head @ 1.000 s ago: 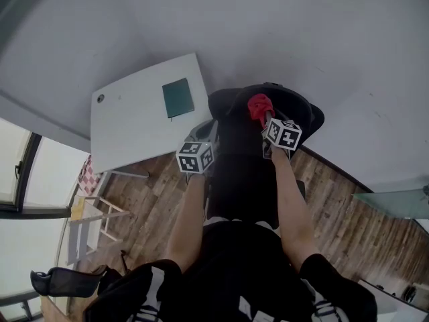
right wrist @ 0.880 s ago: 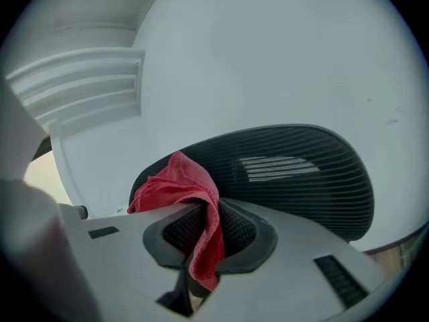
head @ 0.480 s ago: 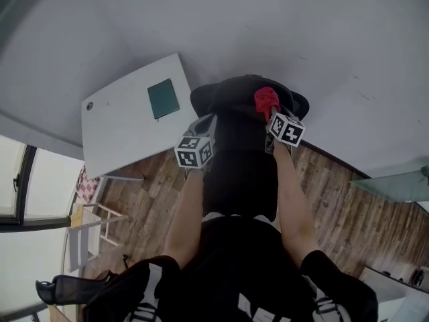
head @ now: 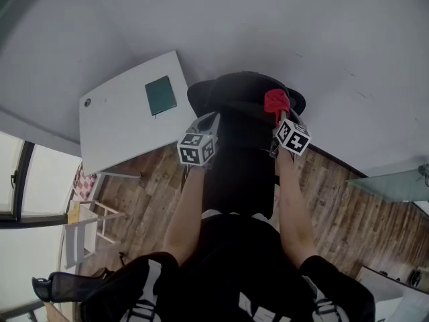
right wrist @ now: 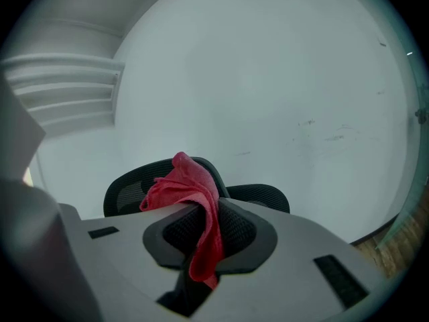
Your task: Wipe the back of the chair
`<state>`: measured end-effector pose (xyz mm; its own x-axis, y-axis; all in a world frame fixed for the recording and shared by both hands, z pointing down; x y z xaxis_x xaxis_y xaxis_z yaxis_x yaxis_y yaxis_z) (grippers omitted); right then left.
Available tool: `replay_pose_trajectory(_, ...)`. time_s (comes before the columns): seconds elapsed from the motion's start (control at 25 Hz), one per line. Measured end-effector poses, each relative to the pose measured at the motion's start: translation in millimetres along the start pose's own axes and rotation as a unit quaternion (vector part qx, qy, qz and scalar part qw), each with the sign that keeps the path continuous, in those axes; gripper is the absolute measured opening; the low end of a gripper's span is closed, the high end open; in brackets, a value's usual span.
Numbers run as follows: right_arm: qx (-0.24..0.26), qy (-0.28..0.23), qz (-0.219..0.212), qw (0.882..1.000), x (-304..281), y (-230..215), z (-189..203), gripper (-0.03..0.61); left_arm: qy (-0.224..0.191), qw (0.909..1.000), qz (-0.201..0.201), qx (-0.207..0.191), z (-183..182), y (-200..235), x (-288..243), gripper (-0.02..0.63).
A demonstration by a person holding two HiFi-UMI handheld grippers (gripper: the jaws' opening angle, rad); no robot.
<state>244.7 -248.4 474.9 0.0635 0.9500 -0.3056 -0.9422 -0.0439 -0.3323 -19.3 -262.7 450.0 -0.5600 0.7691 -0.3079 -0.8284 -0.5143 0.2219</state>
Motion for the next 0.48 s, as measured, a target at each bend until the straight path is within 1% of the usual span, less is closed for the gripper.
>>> replay_pose_trajectory(0.12,0.02,-0.008,-0.026,0.999,3.8,18.5,-1.1,0.072,0.0,1.0,-0.004,0.003,3.2,4.0,4.9,0.026)
replay_pose_trajectory(0.24,0.017,-0.015,-0.075,0.997,-2.4,49.7,1.6,0.072,-0.001,0.9998,-0.017,0.014,7.1,17.0,12.9,0.025)
replay_pose_trajectory(0.48,0.015,-0.008,-0.167,0.986,-27.3,132.2,22.0,0.072,-0.008,0.9983,-0.046,0.034,16.6,59.7,39.6,0.026)
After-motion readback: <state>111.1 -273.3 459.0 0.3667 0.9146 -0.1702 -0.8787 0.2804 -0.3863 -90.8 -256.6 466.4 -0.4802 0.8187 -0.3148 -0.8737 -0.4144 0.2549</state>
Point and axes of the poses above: the fingertips, and each gripper's own axes: x backward along the fingers, y to its left, z out of its underside, the point moved 2 cm from there along x, backward along the fingers, and after that the axes turned 10 degrees about -z, right-handed, at the moved point
